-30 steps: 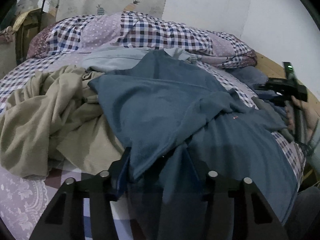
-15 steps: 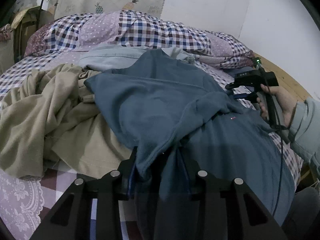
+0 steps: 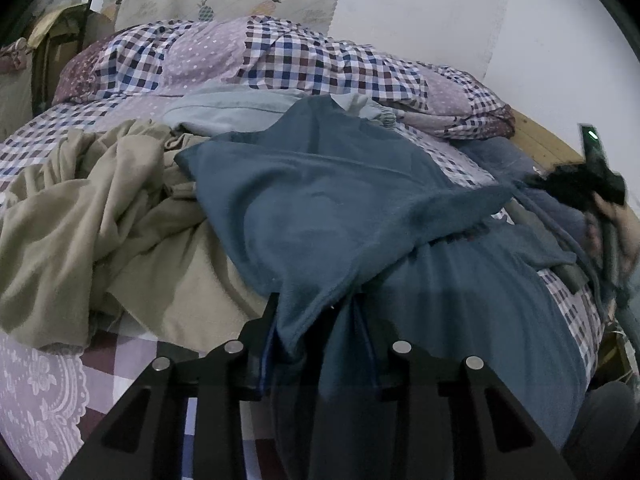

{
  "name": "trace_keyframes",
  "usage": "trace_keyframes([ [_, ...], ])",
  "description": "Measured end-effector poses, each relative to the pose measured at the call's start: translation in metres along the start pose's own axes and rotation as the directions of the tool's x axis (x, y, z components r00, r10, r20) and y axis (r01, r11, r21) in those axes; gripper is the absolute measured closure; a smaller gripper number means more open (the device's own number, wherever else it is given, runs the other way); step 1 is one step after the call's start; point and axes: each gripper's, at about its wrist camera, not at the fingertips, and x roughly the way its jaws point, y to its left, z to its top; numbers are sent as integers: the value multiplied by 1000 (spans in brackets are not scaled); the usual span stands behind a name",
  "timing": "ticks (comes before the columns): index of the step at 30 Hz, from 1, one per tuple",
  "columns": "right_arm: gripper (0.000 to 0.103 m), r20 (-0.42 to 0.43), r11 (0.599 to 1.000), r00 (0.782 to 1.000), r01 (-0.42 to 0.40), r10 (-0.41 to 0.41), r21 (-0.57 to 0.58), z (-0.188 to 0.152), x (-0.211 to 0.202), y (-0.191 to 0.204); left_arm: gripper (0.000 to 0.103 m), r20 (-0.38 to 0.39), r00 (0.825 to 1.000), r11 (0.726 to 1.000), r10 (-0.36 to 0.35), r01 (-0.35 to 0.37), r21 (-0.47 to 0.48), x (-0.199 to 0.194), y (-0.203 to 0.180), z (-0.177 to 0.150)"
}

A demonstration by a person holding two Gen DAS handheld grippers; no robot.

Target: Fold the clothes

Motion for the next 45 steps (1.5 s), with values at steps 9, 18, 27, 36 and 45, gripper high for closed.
trace_keyframes([
  [9, 94, -217, 992, 969, 110, -120, -55, -70, 12, -49, 71, 2, 1000, 1000, 13, -13, 5, -4, -1, -2],
  [18, 57, -145, 979, 973, 160, -178, -127, -42, 17, -20, 72, 0, 1000, 1000, 5, -5, -6, -2, 2, -1],
  [27, 56, -226, 836, 954, -285, 199, -469, -31, 46, 198, 68, -5, 1000, 997, -28, 27, -79, -2, 10, -1],
  [36, 57, -521, 584, 822, -544, 228, -603, -43, 119, 375, 68, 3, 996, 987, -86, 86, -136, -3, 19, -3],
  [45, 57, -610, 527, 790, -547, 66, -651, -52, 191, 408, 69, 27, 988, 969, -151, 153, -195, -2, 29, -2],
])
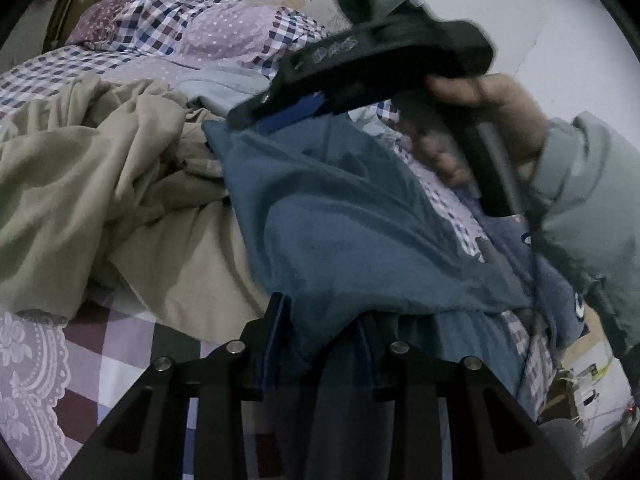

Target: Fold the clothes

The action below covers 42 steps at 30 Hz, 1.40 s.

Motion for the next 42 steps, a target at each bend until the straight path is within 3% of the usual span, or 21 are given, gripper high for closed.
trace_keyframes([
  [6, 57, -54, 999, 998, -21, 19, -44, 11, 19, -3, 70, 10, 1000, 1000, -23, 23, -8, 2, -1, 2],
  [8, 59, -60, 996, 998, -35, 30, -82, 13, 21, 4, 75, 7, 1000, 1000, -16, 16, -7, 4, -2, 3],
  [9, 70, -60, 994, 998, -33, 27, -107, 14, 21, 9, 77, 4, 1000, 1000, -9, 9, -10, 5, -2, 3],
  [10, 95, -58, 990, 998, -21, 13, -136, 15, 20, 14, 79, 2, 1000, 1000, -4, 4, -13, 6, -1, 4],
  [11, 101, -55, 986, 998, -9, 0, -165, 15, 20, 19, 82, 3, 1000, 1000, -4, 4, -18, 6, -1, 4],
  [13, 101, -30, 981, 999, 14, -20, -193, 18, 15, 25, 87, 14, 1000, 1000, 4, -3, -22, 5, 0, 6],
  [16, 101, 77, 985, 995, 70, -59, -161, 27, -8, 20, 99, 58, 997, 998, 48, -46, -32, -3, 0, 8],
  [19, 101, 125, 985, 988, 111, -95, -129, 39, -15, 18, 100, 145, 987, 994, 64, -50, -97, -20, 10, 13],
  [21, 101, 156, 985, 980, 137, -120, -106, 47, -19, 18, 100, 157, 984, 990, 80, -61, -126, -25, 16, 15],
  [22, 101, 172, 984, 976, 150, -132, -95, 51, -22, 17, 100, 161, 983, 988, 93, -70, -138, -26, 19, 16],
  [25, 100, 144, 976, 971, 202, -189, -83, 51, -6, 22, 100, 102, 969, 970, 225, -213, -119, -15, 18, 13],
  [27, 100, 122, 970, 967, 234, -224, -71, 51, 11, 27, 100, 86, 962, 963, 258, -249, -107, -15, 21, 12],
  [30, 99, 132, 962, 956, 271, -264, -42, 53, 23, 30, 96, 73, 958, 955, 276, -264, -137, -19, 30, 12],
  [32, 97, 149, 955, 945, 296, -291, -13, 56, 22, 29, 84, 56, 960, 948, 274, -260, -182, -22, 40, 10],
  [33, 91, 157, 952, 940, 306, -303, 6, 57, 19, 27, 81, 49, 963, 946, 266, -251, -205, -23, 44, 9],
  [36, 62, 201, 949, 928, 307, -314, 67, 59, -3, 23, 76, 56, 971, 946, 231, -211, -246, -30, 49, 8],
  [42, 53, 300, 958, 911, 250, -282, 140, 33, -69, 18, 60, 38, 973, 947, 228, -213, -240, -41, 52, 8],
])
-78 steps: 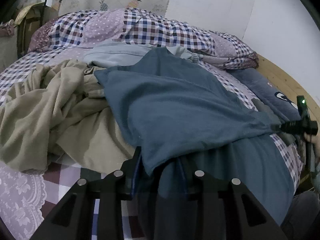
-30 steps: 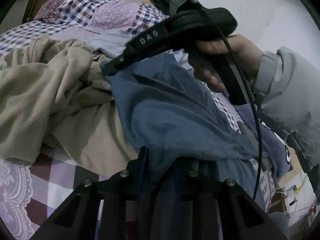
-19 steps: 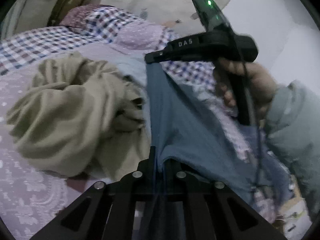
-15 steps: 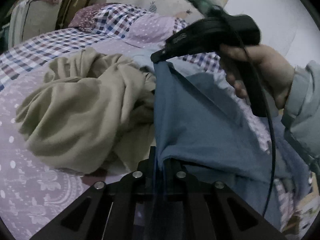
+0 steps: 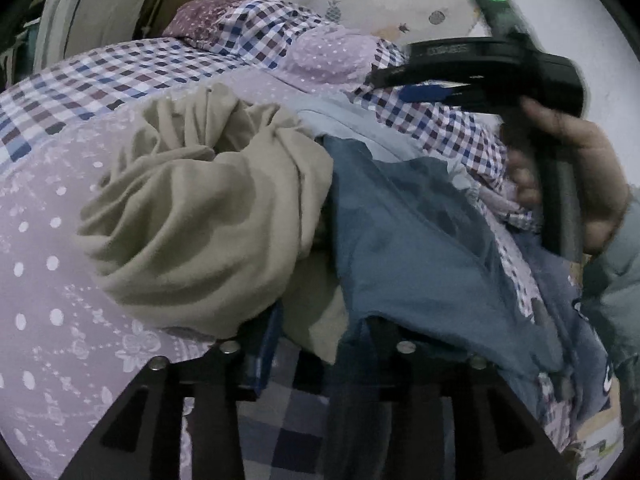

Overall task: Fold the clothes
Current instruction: 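Grasp the teal-blue garment's edge again with both grippers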

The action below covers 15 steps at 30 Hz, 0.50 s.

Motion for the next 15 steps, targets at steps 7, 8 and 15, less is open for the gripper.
trace_keyframes([
  [7, 50, 75, 992, 997, -4, -6, 129, -57, -85, -49, 50, -75, 996, 997, -57, 53, -46, -9, 12, 0],
  [8, 50, 75, 989, 997, 0, -12, 149, -66, -92, -53, 50, -91, 994, 997, -68, 64, -52, -10, 14, 1],
  [15, 49, 136, 951, 986, 52, -97, 303, -163, -178, -94, 50, -80, 997, 999, -2, -2, -46, -39, 18, 0],
])
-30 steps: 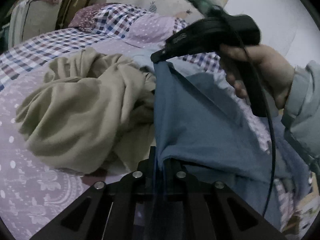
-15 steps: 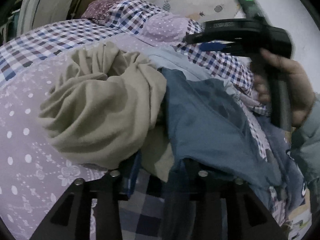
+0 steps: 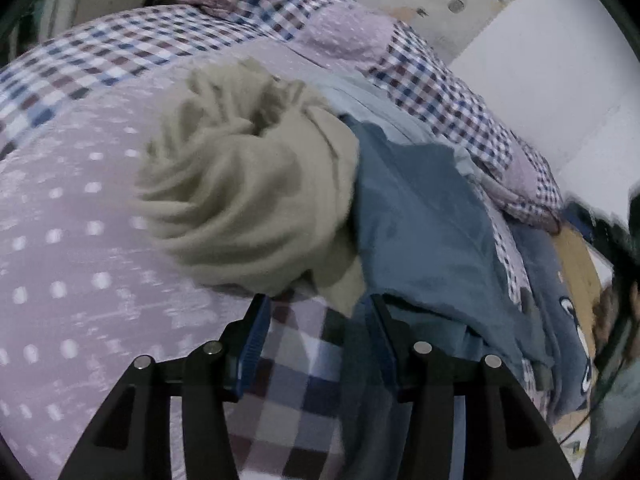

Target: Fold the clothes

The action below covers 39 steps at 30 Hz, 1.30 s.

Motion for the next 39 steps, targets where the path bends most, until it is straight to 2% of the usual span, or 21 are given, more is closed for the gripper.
trace_keyframes([
  [4, 41, 67, 980, 995, 63, -76, 187, -49, -51, -69, 50, 105, 994, 999, -2, 5, -37, -30, 11, 0],
  [7, 39, 67, 943, 991, 90, -118, 319, -89, -67, -119, 50, 182, 982, 998, -45, 51, -28, -43, 6, 1],
  [9, 39, 63, 910, 990, 88, -124, 405, -117, -73, -153, 50, 202, 977, 997, -75, 75, 7, -43, -5, 3],
  [12, 39, 92, 876, 993, 17, -70, 482, -150, -68, -189, 50, 201, 972, 991, -125, 114, 67, -36, -27, 2],
  [16, 39, 79, 861, 997, -53, 15, 506, -166, -43, -214, 50, 186, 964, 978, -188, 166, 126, -20, -61, 1],
  [21, 39, 64, 835, 991, -135, 119, 534, -183, -11, -242, 50, 140, 967, 971, -214, 195, 140, 4, -102, 8],
  [24, 40, 36, 824, 988, -143, 148, 549, -187, 9, -252, 50, 89, 970, 965, -226, 211, 157, 24, -130, 16],
  [28, 45, -2, 779, 983, -144, 183, 610, -199, 32, -266, 50, 28, 984, 974, -177, 171, 152, 56, -166, 41],
  [31, 47, -11, 783, 982, -144, 189, 605, -199, 36, -267, 50, -16, 992, 985, -124, 125, 122, 83, -183, 60],
  [36, 55, -21, 790, 979, -149, 201, 595, -199, 41, -269, 50, -36, 998, 996, 48, -45, 74, 126, -186, 95],
  [39, 58, -27, 790, 979, -148, 204, 595, -199, 44, -271, 50, -76, 981, 984, 177, -173, 49, 150, -178, 112],
])
